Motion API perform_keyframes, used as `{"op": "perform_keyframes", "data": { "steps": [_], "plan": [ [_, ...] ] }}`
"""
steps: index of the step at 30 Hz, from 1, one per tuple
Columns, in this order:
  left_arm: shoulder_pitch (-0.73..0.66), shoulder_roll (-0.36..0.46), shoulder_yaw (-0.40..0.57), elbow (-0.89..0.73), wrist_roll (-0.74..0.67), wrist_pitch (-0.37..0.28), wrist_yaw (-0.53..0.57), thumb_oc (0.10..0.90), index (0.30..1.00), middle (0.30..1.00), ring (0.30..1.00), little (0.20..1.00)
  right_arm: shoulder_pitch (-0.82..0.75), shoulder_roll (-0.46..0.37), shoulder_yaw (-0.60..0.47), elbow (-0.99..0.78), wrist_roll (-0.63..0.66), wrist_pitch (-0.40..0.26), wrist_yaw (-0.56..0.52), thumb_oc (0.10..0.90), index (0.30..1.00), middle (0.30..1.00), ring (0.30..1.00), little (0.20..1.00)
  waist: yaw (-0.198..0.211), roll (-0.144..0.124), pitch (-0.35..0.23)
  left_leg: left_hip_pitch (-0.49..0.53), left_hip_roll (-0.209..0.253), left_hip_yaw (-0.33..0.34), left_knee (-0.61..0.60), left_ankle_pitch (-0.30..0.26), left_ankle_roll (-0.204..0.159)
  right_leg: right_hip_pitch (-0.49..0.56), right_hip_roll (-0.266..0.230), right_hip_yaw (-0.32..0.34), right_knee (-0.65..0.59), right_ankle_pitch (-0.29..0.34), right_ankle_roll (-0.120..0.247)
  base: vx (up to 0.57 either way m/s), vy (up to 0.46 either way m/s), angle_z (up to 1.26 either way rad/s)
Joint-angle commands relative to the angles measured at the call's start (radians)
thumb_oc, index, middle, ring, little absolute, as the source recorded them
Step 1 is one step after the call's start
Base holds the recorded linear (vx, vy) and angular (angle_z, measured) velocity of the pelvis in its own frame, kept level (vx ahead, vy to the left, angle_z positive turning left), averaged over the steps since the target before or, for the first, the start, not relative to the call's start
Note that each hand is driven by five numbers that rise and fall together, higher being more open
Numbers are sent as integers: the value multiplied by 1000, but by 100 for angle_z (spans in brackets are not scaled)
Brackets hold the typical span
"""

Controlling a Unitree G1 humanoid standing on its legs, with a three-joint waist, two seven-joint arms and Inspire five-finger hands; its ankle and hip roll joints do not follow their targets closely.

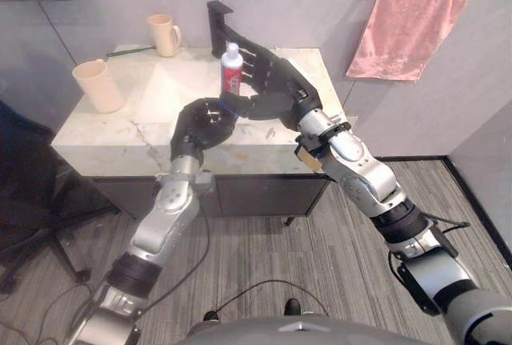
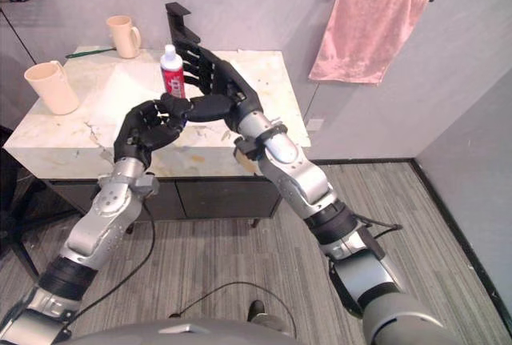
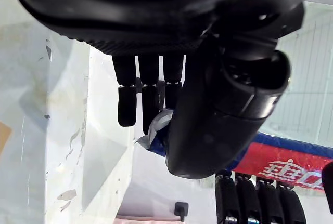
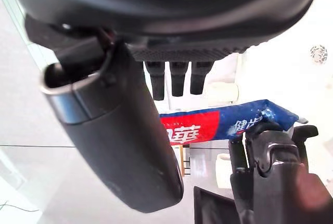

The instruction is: Organize the bathroom.

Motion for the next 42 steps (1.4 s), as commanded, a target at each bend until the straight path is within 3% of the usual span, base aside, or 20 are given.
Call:
{"op": "perform_keyframes", "data": {
  "steps": [1, 17, 18, 19, 20, 21, 23, 25, 26, 30, 31, 32, 36, 39, 42],
  "plan": [
    [-224, 11, -40, -16, 86, -104, -12, 400, 300, 300, 300, 300, -196, 44, -43, -6, 37, -87, -5, 400, 300, 300, 300, 300, -3, 15, -51, -4, -35, 53, 79, -78, 43, 18, 3, 46, 87, -184, 78, 0, 0, 0],
    [-219, 9, -27, -9, 107, -103, 34, 413, 319, 319, 319, 319, -197, 28, -64, -8, -18, -110, -23, 400, 300, 300, 300, 300, -10, 14, -50, -4, -34, 60, 82, -80, 43, 16, 0, 54, 91, -184, 80, 0, 0, 0],
    [-218, 8, -27, -9, 108, -103, 37, 547, 521, 521, 521, 521, -197, 28, -64, -9, -26, -112, -23, 400, 300, 300, 300, 300, -10, 14, -50, -4, -34, 60, 83, -81, 43, 16, -1, 54, 91, -184, 80, 0, 0, 0],
    [-217, 9, -24, -7, 106, -104, 39, 612, 618, 618, 618, 618, -202, 21, -68, -9, -50, -123, -23, 400, 300, 300, 300, 300, -7, 14, -50, -6, -37, 58, 84, -82, 44, 16, -1, 54, 93, -184, 81, 0, 0, 0],
    [-214, 8, -22, -8, 105, -101, 42, 599, 599, 599, 599, 599, -205, 17, -69, -13, -56, -124, -27, 400, 300, 300, 300, 300, -7, 14, -50, -6, -38, 56, 83, -82, 46, 15, -1, 56, 95, -185, 81, 0, 0, 0],
    [-212, 6, -22, -6, 106, -99, 52, 690, 735, 735, 735, 735, -210, 10, -72, -13, -59, -133, -27, 400, 300, 300, 300, 300, -6, 15, -48, -6, -39, 54, 85, -84, 48, 13, -1, 59, 104, -190, 81, 0, 0, 0],
    [-211, 6, -21, -4, 110, -98, 62, 747, 820, 820, 820, 820, -215, 5, -75, -15, -70, -146, -28, 400, 300, 300, 300, 300, -5, 15, -48, -8, -41, 50, 87, -87, 50, 10, 0, 61, 117, -198, 81, -18, 1, 0],
    [-212, 5, -20, -2, 118, -95, 73, 761, 841, 841, 841, 841, -223, 1, -78, -17, -83, -164, -35, 400, 300, 300, 300, 300, -2, 15, -46, -10, -41, 44, 87, -88, 56, 2, -3, 62, 150, -215, 84, -69, -41, 4],
    [-214, 7, -19, 3, 118, -99, 69, 800, 900, 900, 900, 900, -225, -1, -81, -16, -93, -176, -37, 400, 300, 300, 300, 300, -2, 17, -44, -12, -40, 38, 86, -88, 62, -6, -5, 66, 187, -232, 87, -96, -90, 17],
    [-237, 7, -25, 10, 109, -91, 48, 800, 900, 900, 900, 900, -227, -32, -98, -32, -116, -189, -67, 400, 300, 300, 300, 300, -24, 23, -34, -18, -35, -20, 87, -97, 79, -70, 7, 161, 335, -269, 93, -66, -114, 50],
    [-246, 5, -29, 16, 103, -89, 37, 800, 900, 900, 900, 900, -220, -42, -106, -39, -123, -188, -77, 400, 300, 300, 300, 300, -34, 24, -34, -18, -35, -46, 84, -97, 80, -77, 22, 202, 348, -279, 89, -87, -195, 119],
    [-270, -4, -44, 29, 86, -85, 25, 800, 900, 900, 900, 900, -196, -61, -132, -65, -147, -176, -88, 400, 300, 300, 300, 300, -60, 17, -44, -24, -34, -103, 83, -93, 78, -60, 63, 265, 335, -311, 63, -163, -264, 122],
    [-284, -9, -46, 34, 86, -86, 54, 800, 900, 900, 900, 900, -193, -78, -143, -76, -119, -161, -96, 400, 300, 300, 300, 300, -60, -12, -57, -56, -27, -157, 112, -80, 47, -31, 90, 245, 224, -267, 21, -164, -267, 141],
    [-264, -8, -38, 56, 85, -99, 33, 800, 900, 900, 900, 900, -241, -107, -149, -28, -83, -170, -96, 400, 300, 300, 300, 300, -34, -42, -56, -90, -2, -187, 136, -67, 19, 6, 111, 223, 148, -243, -2, -203, -311, 51],
    [-245, 0, -28, 59, 90, -104, 14, 800, 900, 900, 900, 900, -277, -140, -171, -22, -76, -163, -99, 400, 300, 300, 300, 300, -28, -66, -39, -143, 15, -158, 200, -65, 13, 27, 113, 193, 110, -221, -18, -177, -201, 47]
  ]
}}
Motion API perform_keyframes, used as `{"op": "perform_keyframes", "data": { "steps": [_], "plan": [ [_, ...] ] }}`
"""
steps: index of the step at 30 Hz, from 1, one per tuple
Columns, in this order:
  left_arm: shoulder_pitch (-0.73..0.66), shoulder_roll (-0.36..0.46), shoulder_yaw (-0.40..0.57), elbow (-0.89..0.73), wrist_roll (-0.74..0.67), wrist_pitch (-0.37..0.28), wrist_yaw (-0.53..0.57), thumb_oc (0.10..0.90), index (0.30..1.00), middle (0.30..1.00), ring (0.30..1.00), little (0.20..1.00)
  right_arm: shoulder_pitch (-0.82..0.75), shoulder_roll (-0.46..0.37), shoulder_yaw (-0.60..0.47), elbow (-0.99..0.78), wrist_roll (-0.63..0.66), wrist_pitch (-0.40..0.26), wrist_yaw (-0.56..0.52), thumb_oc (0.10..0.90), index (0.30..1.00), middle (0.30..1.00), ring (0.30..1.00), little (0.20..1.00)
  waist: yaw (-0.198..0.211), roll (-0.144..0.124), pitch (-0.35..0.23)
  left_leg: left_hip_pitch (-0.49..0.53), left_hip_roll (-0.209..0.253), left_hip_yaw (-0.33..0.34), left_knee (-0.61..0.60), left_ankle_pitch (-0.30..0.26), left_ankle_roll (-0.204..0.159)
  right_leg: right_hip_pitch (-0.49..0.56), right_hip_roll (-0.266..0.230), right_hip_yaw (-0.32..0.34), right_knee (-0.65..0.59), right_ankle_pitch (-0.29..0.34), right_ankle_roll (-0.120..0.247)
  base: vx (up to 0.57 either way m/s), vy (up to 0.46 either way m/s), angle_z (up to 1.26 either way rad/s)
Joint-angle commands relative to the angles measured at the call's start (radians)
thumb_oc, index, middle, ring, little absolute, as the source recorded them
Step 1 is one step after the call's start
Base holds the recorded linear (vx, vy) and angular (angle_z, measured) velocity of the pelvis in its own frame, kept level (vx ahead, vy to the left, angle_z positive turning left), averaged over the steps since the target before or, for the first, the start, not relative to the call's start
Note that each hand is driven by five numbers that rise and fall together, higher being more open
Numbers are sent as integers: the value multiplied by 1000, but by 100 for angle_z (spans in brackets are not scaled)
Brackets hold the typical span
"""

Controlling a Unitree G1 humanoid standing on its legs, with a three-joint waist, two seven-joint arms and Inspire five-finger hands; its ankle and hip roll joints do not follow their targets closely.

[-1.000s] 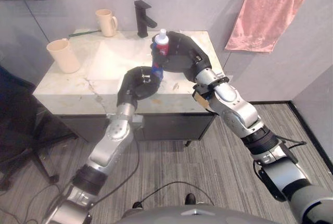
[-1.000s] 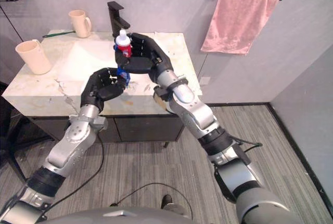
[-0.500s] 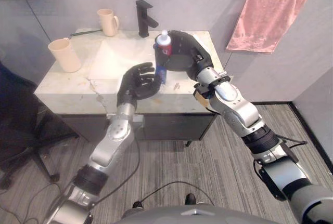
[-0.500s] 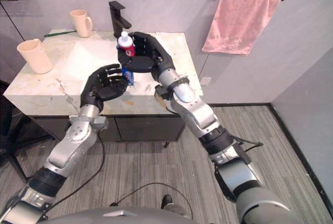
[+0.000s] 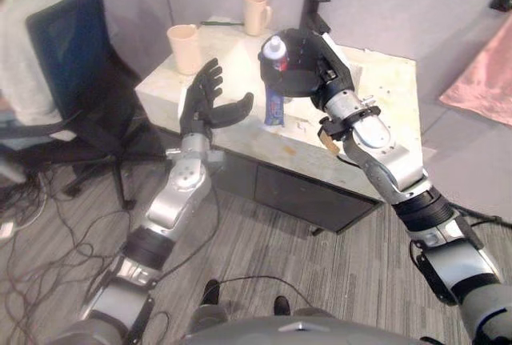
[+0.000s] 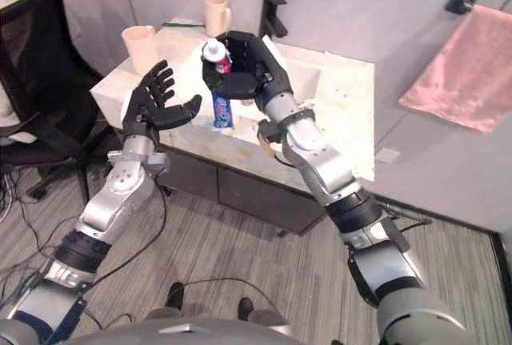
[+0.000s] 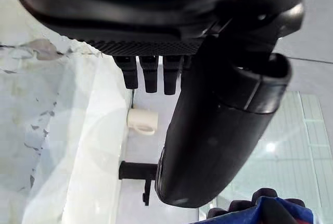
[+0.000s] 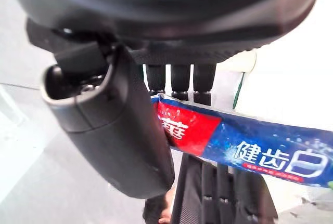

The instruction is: Organize the bathroom.

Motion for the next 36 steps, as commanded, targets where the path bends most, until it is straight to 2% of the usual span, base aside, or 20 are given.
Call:
{"op": "perform_keyframes", "data": {
  "steps": [1, 3, 6, 7, 10, 11, 13, 16, 17, 19, 23, 25, 26, 28, 29, 30, 32, 34, 35, 36],
  "plan": [
    [-72, 47, -2, -33, 54, -104, -33, 800, 900, 900, 900, 900, -206, 25, -118, -62, 34, -135, -31, 400, 300, 300, 300, 300, -18, -81, -95, 10, -25, 158, 157, -158, 43, -34, -19, -20, 108, -114, 35, -173, -136, 20],
    [-65, 51, 2, -32, 49, -97, -40, 800, 900, 900, 900, 900, -216, 15, -129, -72, 26, -128, -46, 400, 300, 300, 300, 300, -23, -96, -91, -20, -62, 163, 230, -189, 59, -38, -25, -21, 100, -102, 28, -188, -86, 46],
    [-53, 61, 7, -39, 38, -91, -28, 800, 900, 900, 900, 900, -223, 13, -135, -64, 2, -144, -58, 400, 300, 300, 300, 300, -31, -110, -91, -29, -117, 173, 326, -263, 83, -53, -37, -25, 104, -93, 26, -193, -26, 44],
    [-47, 63, 11, -40, 40, -94, -19, 800, 900, 900, 900, 900, -227, 13, -136, -59, 0, -154, -60, 400, 300, 300, 300, 300, -34, -115, -90, -36, -139, 189, 384, -304, 93, -56, -43, -24, 106, -90, 24, -211, 20, 43],
    [-23, 72, 24, -56, 56, -91, -3, 800, 900, 900, 900, 900, -232, -5, -142, -52, -7, -181, -60, 400, 300, 300, 300, 300, -31, -117, -84, -50, -191, 216, 468, -367, 108, -55, -50, -36, 82, -63, 23, -202, 34, 36],
    [-9, 80, 40, -55, 55, -87, 4, 800, 900, 900, 900, 900, -237, -13, -148, -43, -14, -213, -68, 400, 300, 300, 300, 300, -23, -111, -78, -53, -210, 228, 481, -381, 111, -56, -49, -51, 83, -58, 23, -216, 49, 7],
    [-1, 86, 55, -50, 48, -84, -1, 800, 900, 900, 900, 900, -245, -18, -154, -35, -12, -229, -76, 400, 300, 300, 300, 300, -21, -103, -76, -42, -212, 226, 454, -371, 110, -59, -43, -60, 94, -63, 23, -129, 60, 0],
    [10, 101, 66, -35, 35, -81, -17, 800, 900, 900, 900, 900, -260, -14, -163, -17, -62, -259, -121, 400, 300, 300, 300, 300, -31, -78, -86, 9, -213, 198, 349, -337, 113, -78, -26, -32, 122, -84, 21, -60, 144, 52],
    [15, 108, 63, -34, 26, -72, -13, 800, 900, 900, 900, 900, -263, -18, -167, -10, -79, -287, -145, 400, 300, 300, 300, 300, -34, -71, -92, 24, -205, 191, 304, -318, 114, -85, -29, -30, 128, -90, 27, -27, 170, 60],
    [20, 110, 58, -30, 24, -65, -10, 800, 900, 900, 900, 900, -266, -16, -170, -10, -95, -299, -165, 400, 300, 300, 300, 300, -36, -66, -97, 32, -200, 186, 277, -307, 113, -87, -31, -25, 128, -90, 32, 3, 156, 54],
    [72, 115, 29, -3, -4, -49, 13, 800, 900, 900, 900, 900, -313, -17, -164, 27, -165, -343, -261, 400, 300, 300, 300, 300, -30, -33, -118, 46, -199, 169, 200, -270, 109, -107, -53, 12, 139, -93, 59, 63, 226, 26],
    [104, 118, 24, 8, -8, -61, 2, 800, 900, 900, 900, 900, -327, -15, -165, 52, -187, -360, -295, 400, 300, 300, 300, 300, -22, -19, -123, 52, -197, 162, 163, -252, 113, -114, -62, 18, 161, -105, 69, 77, 218, 28],
    [117, 122, 19, 15, -9, -67, -8, 800, 900, 900, 900, 900, -330, -14, -165, 65, -209, -372, -320, 400, 300, 300, 300, 300, -18, -8, -123, 53, -195, 155, 147, -245, 117, -121, -64, 26, 188, -121, 75, 116, 270, 23],
    [157, 129, 20, 34, -13, -92, -39, 800, 900, 900, 900, 900, -323, -10, -169, 91, -246, -400, -359, 400, 300, 300, 300, 300, -17, 21, -120, 64, -180, 154, 111, -226, 125, -179, -78, 22, 320, -166, 85, 114, 258, 28],
    [168, 131, 19, 37, -18, -99, -43, 800, 900, 900, 900, 900, -319, -9, -169, 93, -252, -405, -370, 400, 300, 300, 300, 300, -18, 36, -112, 73, -167, 161, 102, -224, 128, -206, -76, 14, 394, -174, 89, 160, 220, 30],
    [189, 127, 30, 40, -17, -105, -58, 800, 900, 900, 900, 900, -316, -8, -177, 99, -272, -409, -373, 400, 300, 300, 300, 300, -22, 44, -98, 98, -163, 171, 93, -239, 136, -274, -71, 13, 495, -151, 105, 238, 181, 16],
    [196, 125, 24, 46, -35, -104, -75, 800, 900, 900, 900, 900, -318, -8, -183, 106, -296, -403, -378, 400, 300, 300, 300, 300, -33, 31, -86, 143, -184, 178, 76, -261, 136, -336, -58, -17, 450, -107, 116, 327, 103, 10],
    [194, 127, 12, 51, -32, -118, -88, 800, 900, 900, 900, 900, -336, 3, -175, 122, -276, -388, -384, 400, 300, 300, 300, 300, -43, -1, -73, 191, -218, 195, 66, -286, 128, -334, -56, -103, 262, -12, 129, 417, 32, 14],
    [197, 125, 3, 51, -33, -136, -93, 800, 900, 900, 900, 900, -341, 0, -170, 117, -262, -375, -386, 400, 300, 300, 300, 300, -50, -12, -67, 204, -241, 175, 84, -310, 131, -349, -40, -103, 225, 19, 127, 464, 43, 13],
    [192, 125, -11, 59, -36, -149, -98, 800, 900, 900, 900, 900, -340, -10, -165, 144, -251, -386, -379, 400, 300, 300, 300, 300, -68, -15, -73, 196, -266, 157, 112, -319, 134, -336, -6, -56, 222, 3, 95, 355, 35, 11]
  ]
}}
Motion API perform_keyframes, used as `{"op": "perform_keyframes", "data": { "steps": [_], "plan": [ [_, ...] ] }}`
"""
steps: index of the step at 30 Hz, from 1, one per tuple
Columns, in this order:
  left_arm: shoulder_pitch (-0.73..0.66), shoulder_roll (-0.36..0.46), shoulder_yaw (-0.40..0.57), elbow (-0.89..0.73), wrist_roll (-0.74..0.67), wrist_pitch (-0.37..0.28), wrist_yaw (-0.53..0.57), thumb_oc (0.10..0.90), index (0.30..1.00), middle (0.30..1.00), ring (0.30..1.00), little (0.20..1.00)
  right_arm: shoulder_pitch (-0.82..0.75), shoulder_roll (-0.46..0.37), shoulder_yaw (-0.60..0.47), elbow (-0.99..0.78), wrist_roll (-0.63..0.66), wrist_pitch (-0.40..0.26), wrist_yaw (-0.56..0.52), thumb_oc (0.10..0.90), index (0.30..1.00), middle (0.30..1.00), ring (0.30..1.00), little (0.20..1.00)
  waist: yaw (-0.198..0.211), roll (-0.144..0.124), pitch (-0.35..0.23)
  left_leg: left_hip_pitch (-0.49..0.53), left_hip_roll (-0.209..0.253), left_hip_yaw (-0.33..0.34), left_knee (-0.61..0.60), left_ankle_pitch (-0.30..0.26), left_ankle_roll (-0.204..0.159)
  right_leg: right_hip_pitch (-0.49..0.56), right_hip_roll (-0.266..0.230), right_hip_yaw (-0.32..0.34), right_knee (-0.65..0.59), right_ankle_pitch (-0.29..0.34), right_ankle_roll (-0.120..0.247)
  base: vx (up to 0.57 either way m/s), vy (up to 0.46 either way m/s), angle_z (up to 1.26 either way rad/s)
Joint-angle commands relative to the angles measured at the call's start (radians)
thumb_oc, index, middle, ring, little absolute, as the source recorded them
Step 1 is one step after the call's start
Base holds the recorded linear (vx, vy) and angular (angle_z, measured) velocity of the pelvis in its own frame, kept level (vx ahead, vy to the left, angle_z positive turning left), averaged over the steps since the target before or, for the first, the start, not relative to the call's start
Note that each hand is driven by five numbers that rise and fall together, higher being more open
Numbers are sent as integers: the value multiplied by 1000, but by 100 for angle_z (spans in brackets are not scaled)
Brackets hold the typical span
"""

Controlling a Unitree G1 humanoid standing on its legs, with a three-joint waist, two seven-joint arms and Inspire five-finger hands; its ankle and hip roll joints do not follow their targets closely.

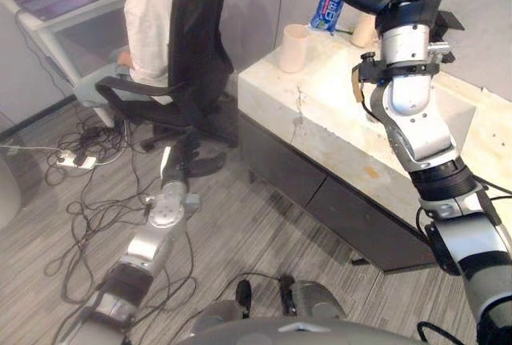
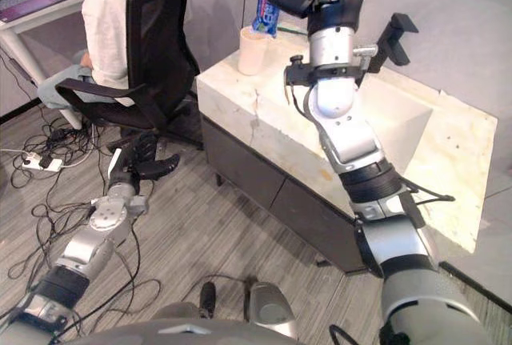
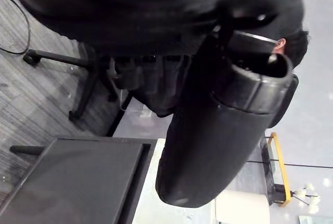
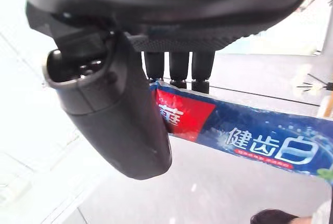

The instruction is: Organize the bathroom.

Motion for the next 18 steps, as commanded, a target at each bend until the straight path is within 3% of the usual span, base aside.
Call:
{"op": "perform_keyframes", "data": {
  "steps": [1, 2, 3, 5, 6, 8, 10, 13, 14, 16, 18],
  "plan": [
    [-33, 31, -29, -88, 10, -165, -31, 800, 900, 900, 900, 900, -186, 10, -68, 109, 7, -92, -33, 400, 300, 300, 300, 300, -18, -43, -113, 144, -51, 72, 31, -204, -77, 2, 53, 25, -84, 141, -2, 304, 46, 26],
    [-37, 28, -36, -74, -33, -175, -35, 800, 900, 900, 900, 900, -188, -5, -61, 130, 24, -98, -18, 400, 300, 300, 300, 300, -31, -36, -121, 134, -59, 66, 102, -122, -123, 21, 80, 43, -80, 131, -26, 140, 29, 49],
    [-39, 26, -38, -69, -34, -179, -36, 800, 900, 900, 900, 900, -189, -7, -57, 133, 26, -98, -15, 400, 300, 300, 300, 300, -36, -34, -123, 127, -61, 62, 132, -95, -137, 33, 86, 48, -85, 128, -32, 195, 43, 59],
    [-53, 22, -53, -64, -48, -192, -42, 800, 900, 900, 900, 900, -196, -3, -42, 150, 25, -102, -15, 400, 300, 300, 300, 300, -38, -38, -122, 82, -74, 52, 275, 36, -181, 91, 103, 66, -117, 125, -57, 173, 28, 49],
    [-59, 21, -59, -67, -48, -199, -48, 800, 900, 900, 900, 900, -197, -1, -34, 156, 18, -105, -15, 400, 300, 300, 300, 300, -36, -39, -118, 60, -75, 52, 327, 59, -189, 116, 109, 71, -125, 115, -65, 205, 4, 52],
    [-97, 5, -66, -81, -47, -177, -54, 800, 900, 900, 900, 900, -203, 12, -12, 161, -4, -112, -45, 400, 300, 300, 300, 300, -15, -77, -90, -68, -62, 72, 509, 24, -182, 176, 90, 87, -124, 100, -82, 198, -24, 39],
    [-127, -4, -70, -68, -42, -176, -52, 800, 900, 900, 900, 900, -199, 32, -4, 161, -22, -119, -58, 400, 300, 300, 300, 300, -6, -92, -80, -110, -46, 65, 513, -39, -158, 190, 83, 94, -109, 88, -88, 156, -12, -13],
    [-170, 1, -93, -75, -45, -164, -18, 800, 900, 900, 900, 900, -186, 74, 12, 150, -52, -128, -67, 400, 300, 300, 300, 300, 2, -110, -82, -84, -22, 47, 402, -152, -109, 190, 74, 99, -93, 75, -80, 180, 30, -56],
    [-174, 3, -96, -77, -45, -163, -12, 800, 900, 900, 900, 900, -183, 77, 13, 147, -51, -127, -67, 400, 300, 300, 300, 300, 2, -112, -83, -73, -18, 44, 383, -165, -104, 190, 73, 101, -92, 72, -78, 202, 67, -39],
    [-207, 10, -126, -93, -46, -145, 25, 800, 900, 900, 900, 900, -161, 96, 14, 113, -49, -114, -67, 400, 300, 300, 300, 300, -9, -107, -110, 15, 63, 5, 154, -161, -94, 183, 72, 114, -92, 44, -59, 288, 113, -28],
    [-236, 8, -153, -91, -42, -132, 40, 800, 900, 900, 900, 900, -142, 101, 1, 89, -60, -100, -58, 400, 300, 300, 300, 300, -18, -109, -115, 21, 84, -18, 145, -156, -107, 173, 59, 129, -73, 27, -42, 197, 103, -27]
  ]
}}
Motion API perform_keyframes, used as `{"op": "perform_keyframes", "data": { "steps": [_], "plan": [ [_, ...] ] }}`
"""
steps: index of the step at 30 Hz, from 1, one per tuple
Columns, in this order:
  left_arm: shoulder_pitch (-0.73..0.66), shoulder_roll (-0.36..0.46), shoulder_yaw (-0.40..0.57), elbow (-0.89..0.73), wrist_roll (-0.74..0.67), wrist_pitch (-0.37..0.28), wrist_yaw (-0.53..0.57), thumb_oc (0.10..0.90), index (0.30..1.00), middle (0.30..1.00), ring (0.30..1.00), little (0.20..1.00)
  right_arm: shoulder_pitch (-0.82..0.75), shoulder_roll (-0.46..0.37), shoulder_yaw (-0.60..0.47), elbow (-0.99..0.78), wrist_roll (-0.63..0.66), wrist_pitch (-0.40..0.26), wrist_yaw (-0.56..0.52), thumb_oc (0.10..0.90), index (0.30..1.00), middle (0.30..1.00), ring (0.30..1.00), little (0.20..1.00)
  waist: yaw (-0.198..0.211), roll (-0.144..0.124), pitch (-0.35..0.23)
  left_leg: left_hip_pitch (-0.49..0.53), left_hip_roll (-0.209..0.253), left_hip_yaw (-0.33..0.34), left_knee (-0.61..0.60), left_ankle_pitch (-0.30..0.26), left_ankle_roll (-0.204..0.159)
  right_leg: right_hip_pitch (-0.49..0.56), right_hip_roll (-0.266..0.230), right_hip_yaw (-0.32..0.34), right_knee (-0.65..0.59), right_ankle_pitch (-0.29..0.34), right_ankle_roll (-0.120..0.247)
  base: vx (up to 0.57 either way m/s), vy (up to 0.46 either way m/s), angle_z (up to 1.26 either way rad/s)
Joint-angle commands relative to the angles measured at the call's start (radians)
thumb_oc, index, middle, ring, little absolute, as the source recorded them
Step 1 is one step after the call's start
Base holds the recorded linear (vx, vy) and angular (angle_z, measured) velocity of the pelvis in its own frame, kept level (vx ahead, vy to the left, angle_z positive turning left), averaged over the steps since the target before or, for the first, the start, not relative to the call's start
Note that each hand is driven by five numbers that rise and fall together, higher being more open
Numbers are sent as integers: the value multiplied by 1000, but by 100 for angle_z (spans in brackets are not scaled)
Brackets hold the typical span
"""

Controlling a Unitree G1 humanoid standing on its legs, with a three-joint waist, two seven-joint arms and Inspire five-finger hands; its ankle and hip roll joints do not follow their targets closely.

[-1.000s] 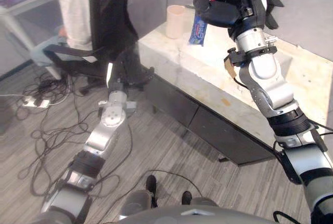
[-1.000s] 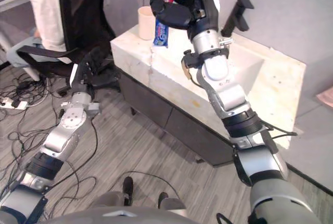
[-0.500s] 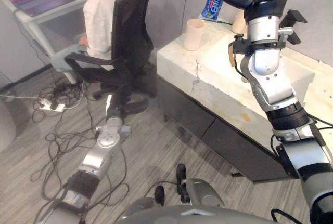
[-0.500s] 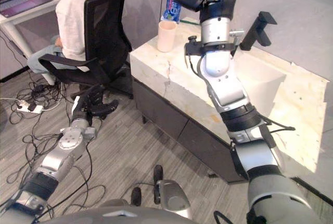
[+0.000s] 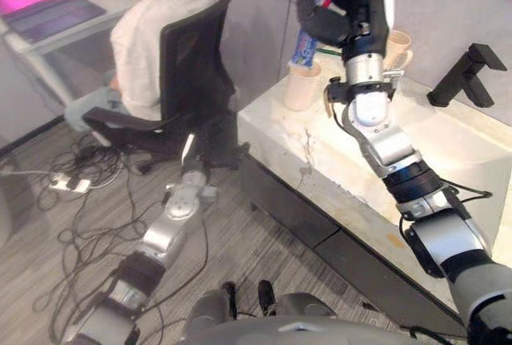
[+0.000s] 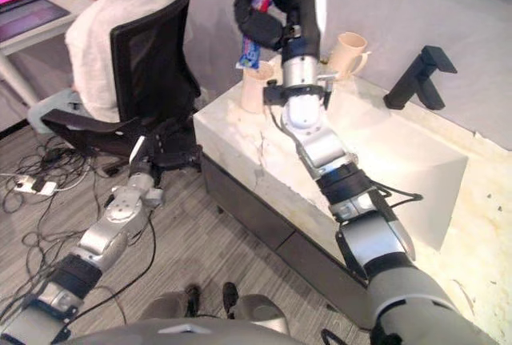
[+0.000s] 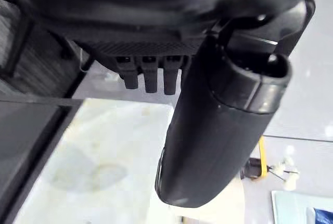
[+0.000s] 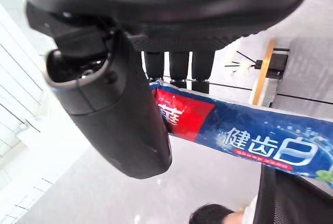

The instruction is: Organize the bathroom.

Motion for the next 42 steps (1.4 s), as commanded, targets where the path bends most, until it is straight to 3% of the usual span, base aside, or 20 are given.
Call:
{"op": "perform_keyframes", "data": {
  "steps": [1, 3, 7, 15, 25, 33, 34, 42],
  "plan": [
    [-102, 16, -29, -74, 19, -80, 41, 800, 900, 900, 900, 900, -132, -29, -116, -98, -59, -112, -28, 400, 300, 300, 300, 300, 19, -3, -112, 106, 2, 7, 5, -18, 14, -71, -22, -93, 122, -166, 157, 115, 106, -20],
    [-90, 4, -34, -47, 46, -116, 22, 800, 900, 900, 900, 900, -119, -44, -114, -107, -48, -128, -16, 400, 300, 300, 300, 300, 18, 8, -118, 109, 3, 34, -25, -5, 17, -69, -37, -97, 118, -170, 160, 140, 140, -36],
    [-81, 2, -40, -38, 58, -126, 34, 800, 900, 900, 900, 900, -130, -45, -112, -116, -53, -110, -29, 400, 300, 300, 300, 300, 20, 24, -125, 111, -5, 57, -66, 9, 25, -61, -46, -85, 106, -171, 165, 129, 94, -22],
    [-12, 25, 5, -66, 57, -100, -6, 800, 900, 900, 900, 900, -149, -53, -131, -99, -78, -52, -27, 400, 300, 300, 300, 300, 40, 48, -141, 121, -8, 80, -103, 25, 26, -40, -60, -63, 92, -175, 178, 130, 29, 0],
    [60, 42, 53, -60, 67, -81, -68, 800, 900, 900, 900, 900, -147, -91, -156, -31, -92, -27, -35, 400, 300, 300, 300, 300, 60, 58, -154, 125, -9, 83, -114, 23, 26, -20, -62, -52, 72, -175, 178, 95, -29, -1],
    [115, 63, 81, -58, 72, -88, -115, 800, 900, 900, 900, 900, -139, -143, -176, 28, -59, -64, 3, 400, 300, 300, 300, 300, 75, 62, -158, 125, -2, 82, -120, 29, 18, -8, -61, -57, 56, -173, 176, 60, -35, 0],
    [128, 70, 85, -55, 69, -94, -127, 800, 900, 900, 900, 900, -133, -165, -177, 90, -64, -108, 17, 400, 300, 300, 300, 300, 86, 63, -161, 123, 2, 83, -125, 37, 13, -4, -60, -68, 53, -175, 173, 117, -49, 0],
    [164, 85, 98, -64, 80, -98, -141, 800, 900, 900, 900, 900, -101, -187, -199, 190, -25, -154, 13, 400, 300, 300, 300, 300, 99, 67, -154, 124, 14, 91, -137, 42, 10, -2, -66, -86, 53, -180, 170, 66, -32, 9]
  ]
}}
